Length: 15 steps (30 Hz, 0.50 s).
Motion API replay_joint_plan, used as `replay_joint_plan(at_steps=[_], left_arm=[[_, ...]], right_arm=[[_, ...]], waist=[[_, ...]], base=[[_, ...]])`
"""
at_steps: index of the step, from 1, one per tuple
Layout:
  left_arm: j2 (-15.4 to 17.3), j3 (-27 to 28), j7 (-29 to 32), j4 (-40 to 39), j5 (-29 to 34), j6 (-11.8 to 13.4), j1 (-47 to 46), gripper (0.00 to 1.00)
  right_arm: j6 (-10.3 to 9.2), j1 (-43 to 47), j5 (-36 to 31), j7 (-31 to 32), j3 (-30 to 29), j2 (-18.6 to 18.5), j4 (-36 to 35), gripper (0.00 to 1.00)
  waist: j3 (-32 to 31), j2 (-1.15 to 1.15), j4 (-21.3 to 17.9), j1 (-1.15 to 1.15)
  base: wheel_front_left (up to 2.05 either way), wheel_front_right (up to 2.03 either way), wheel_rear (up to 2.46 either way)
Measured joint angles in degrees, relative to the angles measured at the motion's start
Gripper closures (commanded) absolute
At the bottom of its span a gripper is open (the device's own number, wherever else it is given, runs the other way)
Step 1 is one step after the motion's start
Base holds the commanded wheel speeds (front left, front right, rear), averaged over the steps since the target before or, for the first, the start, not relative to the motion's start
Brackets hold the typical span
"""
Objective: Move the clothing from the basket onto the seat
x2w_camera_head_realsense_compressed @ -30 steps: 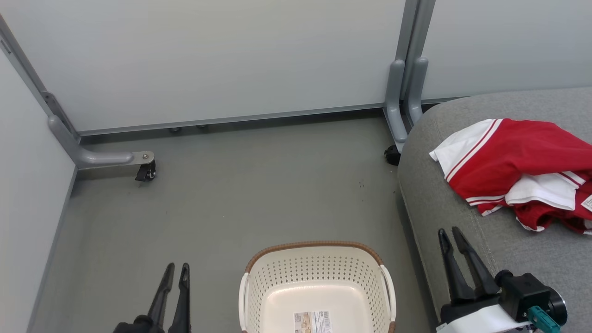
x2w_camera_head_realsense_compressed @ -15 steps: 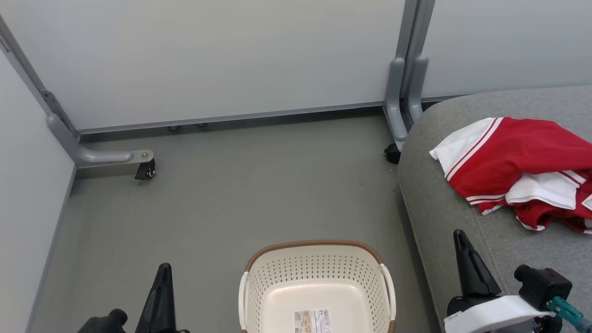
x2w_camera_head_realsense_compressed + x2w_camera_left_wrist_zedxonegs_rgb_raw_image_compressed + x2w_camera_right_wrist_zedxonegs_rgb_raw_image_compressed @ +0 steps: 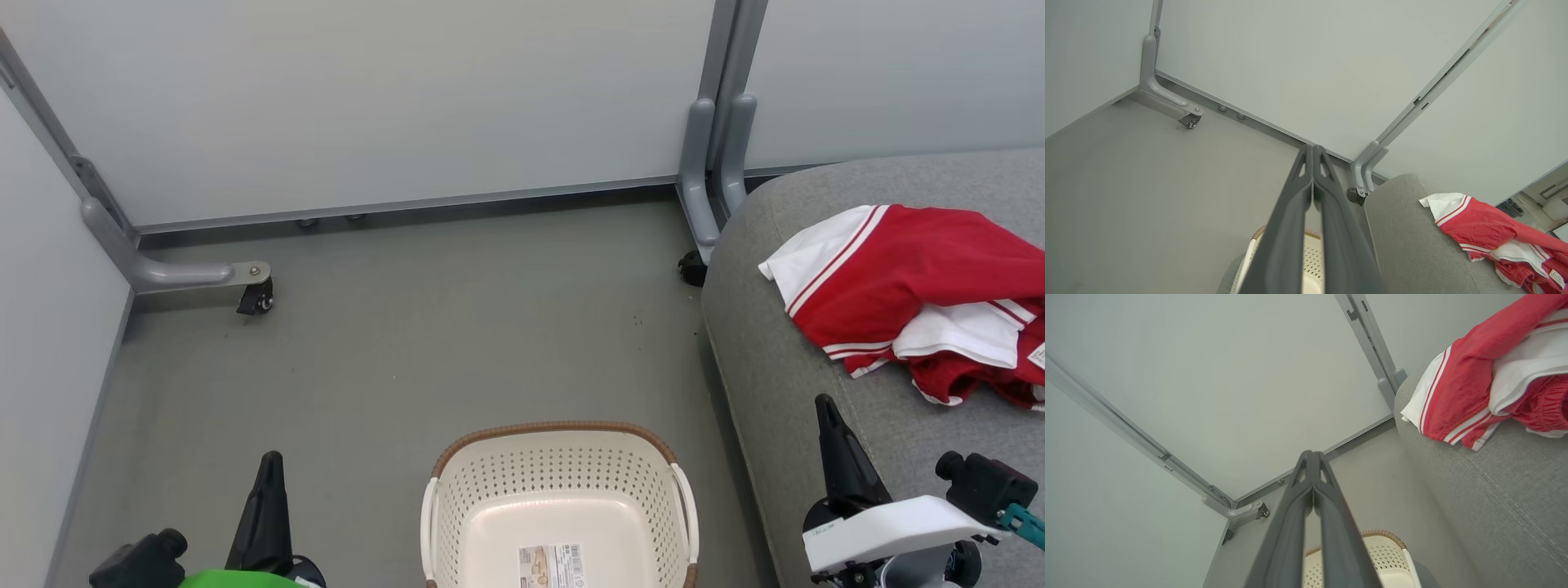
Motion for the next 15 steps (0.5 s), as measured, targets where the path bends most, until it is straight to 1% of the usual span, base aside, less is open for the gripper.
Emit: replay_joint_plan(at_steps=[15], left_arm=[[0.3, 1.2, 2.6, 1.7, -12.3, -0.5, -2.6, 1.0]], right_arm=[[0.0, -2.1, 12.6, 2.7, -1.1, -0.3, 1.9, 1.0]], waist=[[0.3, 0.0, 0.0, 0.0]], base=[[0.0, 0.0, 0.0]])
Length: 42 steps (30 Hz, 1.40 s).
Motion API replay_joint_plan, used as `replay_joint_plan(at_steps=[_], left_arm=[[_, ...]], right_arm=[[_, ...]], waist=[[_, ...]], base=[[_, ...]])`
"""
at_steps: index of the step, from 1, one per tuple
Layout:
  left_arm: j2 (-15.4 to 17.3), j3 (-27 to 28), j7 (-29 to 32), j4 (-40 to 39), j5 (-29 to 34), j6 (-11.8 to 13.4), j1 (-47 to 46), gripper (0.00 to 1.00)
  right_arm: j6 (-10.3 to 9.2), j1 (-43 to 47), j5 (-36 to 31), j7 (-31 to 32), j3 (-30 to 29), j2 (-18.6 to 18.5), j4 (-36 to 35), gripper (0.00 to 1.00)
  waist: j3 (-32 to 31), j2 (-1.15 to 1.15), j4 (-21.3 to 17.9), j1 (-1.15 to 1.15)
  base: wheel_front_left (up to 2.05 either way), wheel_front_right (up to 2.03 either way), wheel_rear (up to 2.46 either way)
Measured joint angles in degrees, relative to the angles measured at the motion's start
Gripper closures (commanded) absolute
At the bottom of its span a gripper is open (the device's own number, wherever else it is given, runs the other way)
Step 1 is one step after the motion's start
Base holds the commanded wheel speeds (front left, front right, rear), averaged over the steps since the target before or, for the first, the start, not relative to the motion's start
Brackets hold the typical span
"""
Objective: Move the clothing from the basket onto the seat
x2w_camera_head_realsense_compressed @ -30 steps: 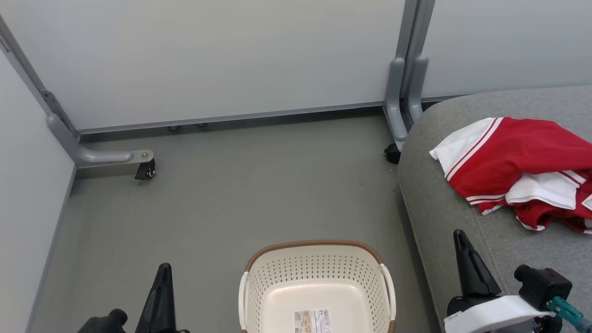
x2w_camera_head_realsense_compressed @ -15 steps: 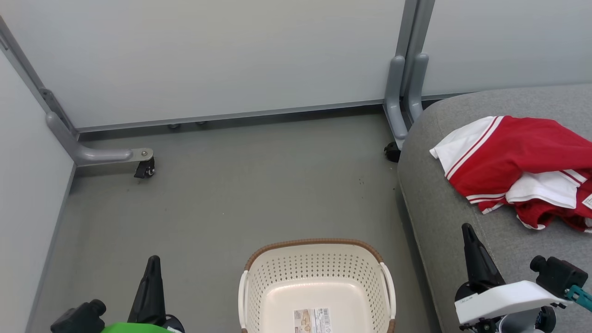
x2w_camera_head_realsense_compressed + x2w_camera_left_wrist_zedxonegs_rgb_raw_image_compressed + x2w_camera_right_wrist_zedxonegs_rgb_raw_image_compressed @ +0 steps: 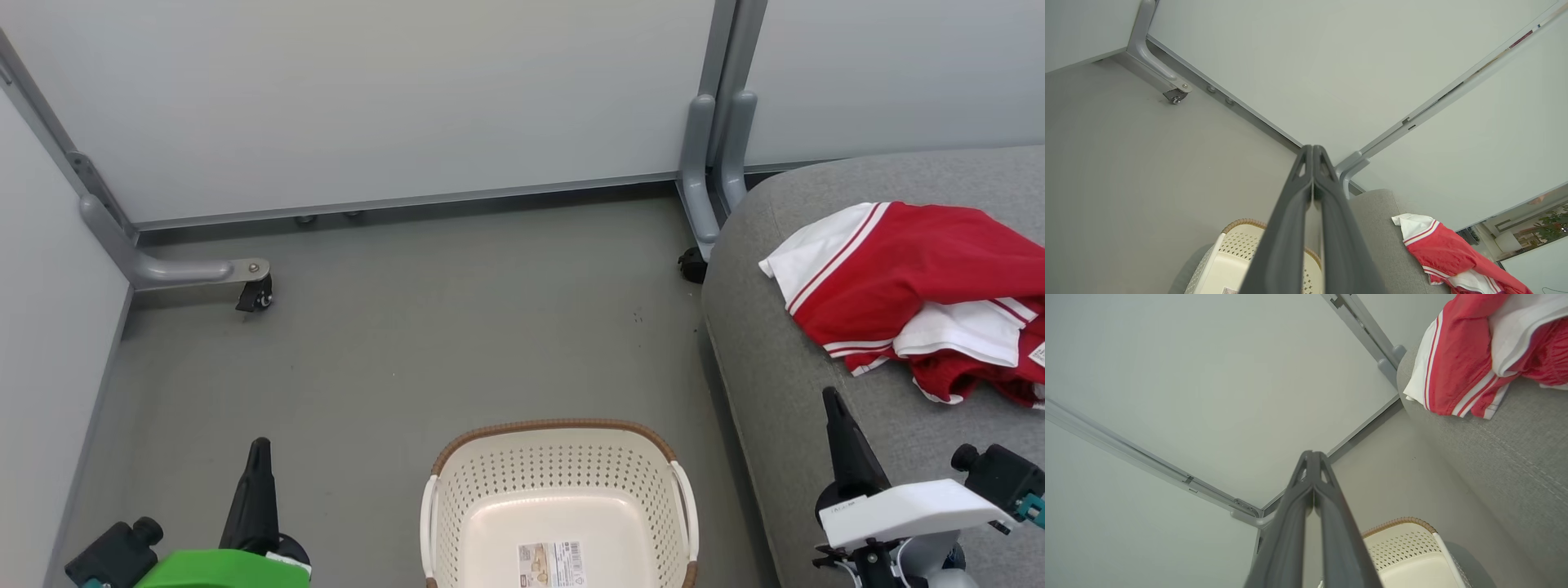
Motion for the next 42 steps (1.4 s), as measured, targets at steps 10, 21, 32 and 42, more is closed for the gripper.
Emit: replay_joint_plan(at_steps=[10, 21, 32, 42], left_arm=[[0.1, 1.1, 1.7, 0.9, -7.4, -0.5, -1.7, 1.0], [0.2, 2.1, 3.4, 2.1, -14.6, -0.8, -3.3, 1.0], [0.2, 3.2, 5.3, 3.2, -21.6, -1.0, -4.9, 1.0], [0.2, 4.1, 6.8, 4.0, -26.8, -1.4, -6.2, 1.0]], right_arm=[[-0.01, -1.4, 7.5, 1.7, -0.9, -0.2, 1.1, 1.0], [-0.05, -2.9, 14.7, 3.4, -1.7, -0.2, 2.1, 1.0], [-0.07, -4.2, 21.8, 5.2, -2.7, -0.2, 3.2, 1.0], [-0.07, -5.2, 27.1, 6.6, -3.5, -0.2, 4.1, 1.0]], waist=[[0.2, 0.0, 0.0, 0.0], [0.5, 0.0, 0.0, 0.0], [0.7, 0.0, 0.0, 0.0], [0.9, 0.0, 0.0, 0.0]], base=[[0.0, 0.0, 0.0], [0.0, 0.0, 0.0], [0.0, 0.0, 0.0], [0.0, 0.0, 0.0]])
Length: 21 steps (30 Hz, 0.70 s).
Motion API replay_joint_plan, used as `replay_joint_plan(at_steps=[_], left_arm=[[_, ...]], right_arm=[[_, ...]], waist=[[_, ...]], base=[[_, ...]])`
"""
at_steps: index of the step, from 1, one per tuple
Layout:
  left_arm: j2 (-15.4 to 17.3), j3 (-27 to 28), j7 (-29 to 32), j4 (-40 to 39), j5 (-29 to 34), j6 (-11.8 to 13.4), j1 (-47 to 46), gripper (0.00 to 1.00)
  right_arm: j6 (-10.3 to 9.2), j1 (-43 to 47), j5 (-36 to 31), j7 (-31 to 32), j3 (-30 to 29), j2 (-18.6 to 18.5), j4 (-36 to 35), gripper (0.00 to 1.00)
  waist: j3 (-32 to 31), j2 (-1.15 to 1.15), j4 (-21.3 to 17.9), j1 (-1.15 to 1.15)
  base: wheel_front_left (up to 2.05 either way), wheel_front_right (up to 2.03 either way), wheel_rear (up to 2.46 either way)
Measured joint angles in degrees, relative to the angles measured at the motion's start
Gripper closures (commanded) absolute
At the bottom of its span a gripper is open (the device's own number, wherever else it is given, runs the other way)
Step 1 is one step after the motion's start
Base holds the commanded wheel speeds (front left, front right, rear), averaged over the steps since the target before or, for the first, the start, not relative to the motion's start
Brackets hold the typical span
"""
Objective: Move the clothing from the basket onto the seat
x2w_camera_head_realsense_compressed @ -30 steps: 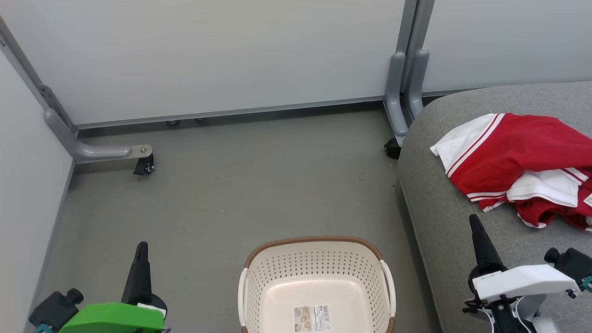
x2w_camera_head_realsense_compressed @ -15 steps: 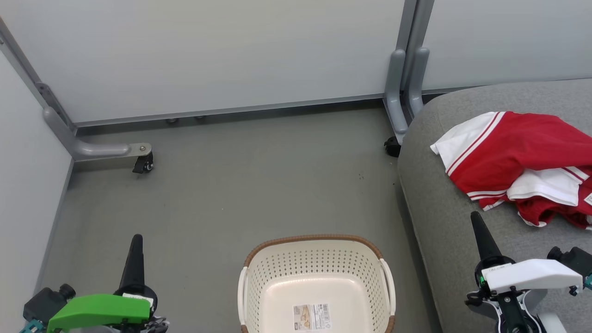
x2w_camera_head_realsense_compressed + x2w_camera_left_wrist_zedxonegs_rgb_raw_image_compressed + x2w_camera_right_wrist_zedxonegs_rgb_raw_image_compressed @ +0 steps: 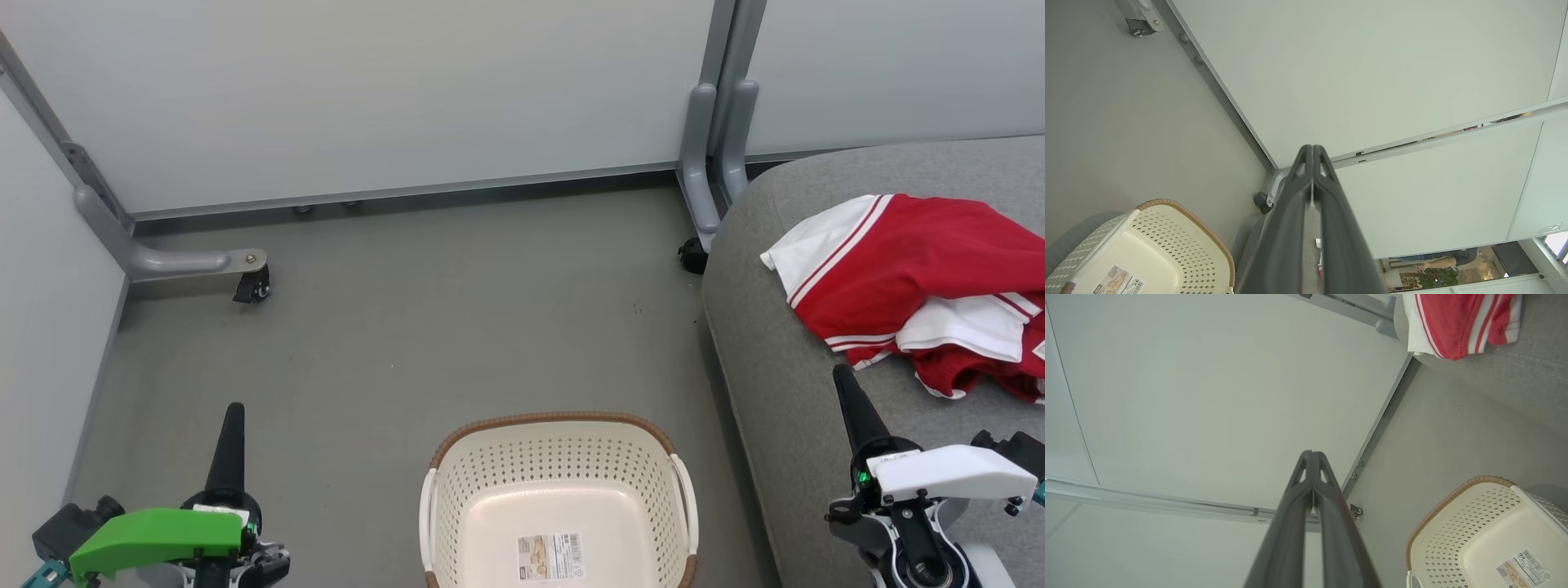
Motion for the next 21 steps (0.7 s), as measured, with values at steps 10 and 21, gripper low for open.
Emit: replay_joint_plan(at_steps=[10, 21], left_arm=[[0.0, 0.9, 1.3, 0.7, -4.8, -0.1, -1.2, 1.0], [0.0, 1.8, 2.6, 1.6, -9.5, -0.5, -2.3, 1.0]], right_arm=[[0.0, -0.7, 4.8, 1.4, -0.8, 0.0, 0.8, 1.0], [0.0, -1.7, 9.7, 2.7, -1.6, 0.1, 1.5, 1.0]], waist=[[0.2, 0.0, 0.0, 0.0], [0.4, 0.0, 0.0, 0.0]], base=[[0.0, 0.0, 0.0], [0.0, 0.0, 0.0]])
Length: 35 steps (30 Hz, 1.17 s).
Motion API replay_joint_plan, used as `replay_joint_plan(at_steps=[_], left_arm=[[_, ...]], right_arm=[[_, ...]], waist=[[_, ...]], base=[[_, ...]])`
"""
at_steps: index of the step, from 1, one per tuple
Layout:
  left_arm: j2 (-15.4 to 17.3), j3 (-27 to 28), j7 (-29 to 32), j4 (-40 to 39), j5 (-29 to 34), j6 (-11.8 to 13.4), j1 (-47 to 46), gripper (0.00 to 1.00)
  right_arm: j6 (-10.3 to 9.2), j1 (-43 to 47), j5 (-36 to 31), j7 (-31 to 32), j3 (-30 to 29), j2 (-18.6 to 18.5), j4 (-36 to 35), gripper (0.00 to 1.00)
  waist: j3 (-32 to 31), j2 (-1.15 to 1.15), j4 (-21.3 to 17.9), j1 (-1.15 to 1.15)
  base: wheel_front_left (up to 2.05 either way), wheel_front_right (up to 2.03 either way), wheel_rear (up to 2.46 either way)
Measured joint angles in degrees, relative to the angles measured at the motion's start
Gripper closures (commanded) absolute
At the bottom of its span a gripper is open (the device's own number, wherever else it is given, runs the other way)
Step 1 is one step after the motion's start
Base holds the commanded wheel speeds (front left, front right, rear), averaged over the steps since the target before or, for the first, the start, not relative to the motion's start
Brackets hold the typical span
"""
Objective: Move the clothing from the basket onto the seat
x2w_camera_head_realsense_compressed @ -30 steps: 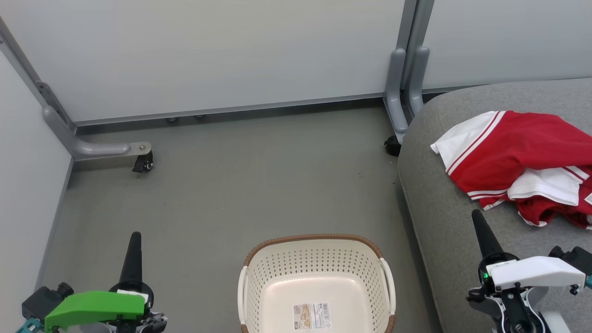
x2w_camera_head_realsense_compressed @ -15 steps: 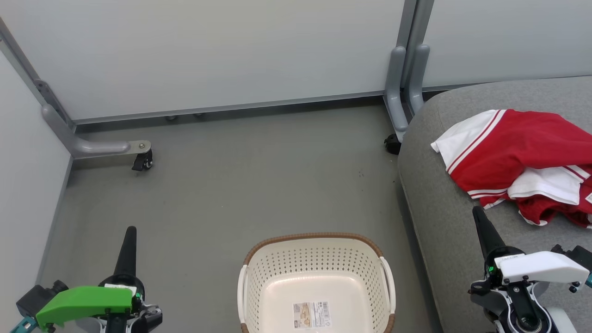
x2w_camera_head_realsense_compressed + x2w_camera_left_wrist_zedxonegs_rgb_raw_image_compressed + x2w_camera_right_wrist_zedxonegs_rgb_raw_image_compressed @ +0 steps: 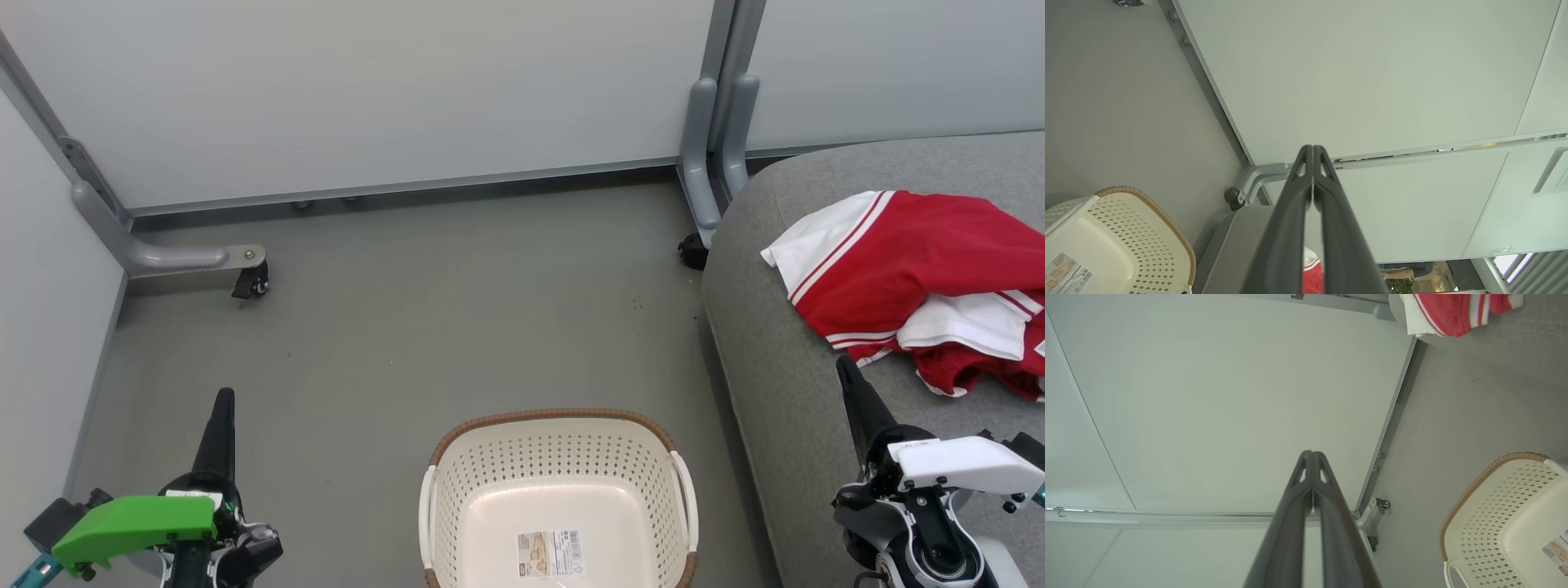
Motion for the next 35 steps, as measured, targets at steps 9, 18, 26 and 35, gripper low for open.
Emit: replay_joint_plan(at_steps=[9, 18, 26, 35], left_arm=[[-0.1, 0.8, 1.0, 0.5, -3.6, -0.1, -0.9, 1.0], [-0.1, 1.4, 2.1, 1.0, -7.0, -0.3, -1.7, 1.0], [-0.2, 1.7, 2.3, 1.1, -7.2, -0.3, -1.8, 1.0], [-0.3, 1.9, 2.5, 1.1, -7.2, -0.3, -1.8, 1.0]], right_arm=[[0.0, -0.8, 3.6, 1.1, -0.6, 0.1, 0.6, 1.0], [0.0, -1.4, 7.0, 2.1, -1.3, 0.2, 1.1, 1.0], [0.0, -1.6, 7.3, 2.3, -1.5, 0.3, 1.2, 1.0], [0.0, -1.7, 7.2, 2.5, -1.7, 0.4, 1.2, 1.0]], waist=[[0.2, 0.0, 0.0, 0.0], [0.4, 0.0, 0.0, 0.0], [0.4, 0.0, 0.0, 0.0], [0.4, 0.0, 0.0, 0.0]], base=[[0.0, 0.0, 0.0], [0.0, 0.0, 0.0], [0.0, 0.0, 0.0], [0.0, 0.0, 0.0]])
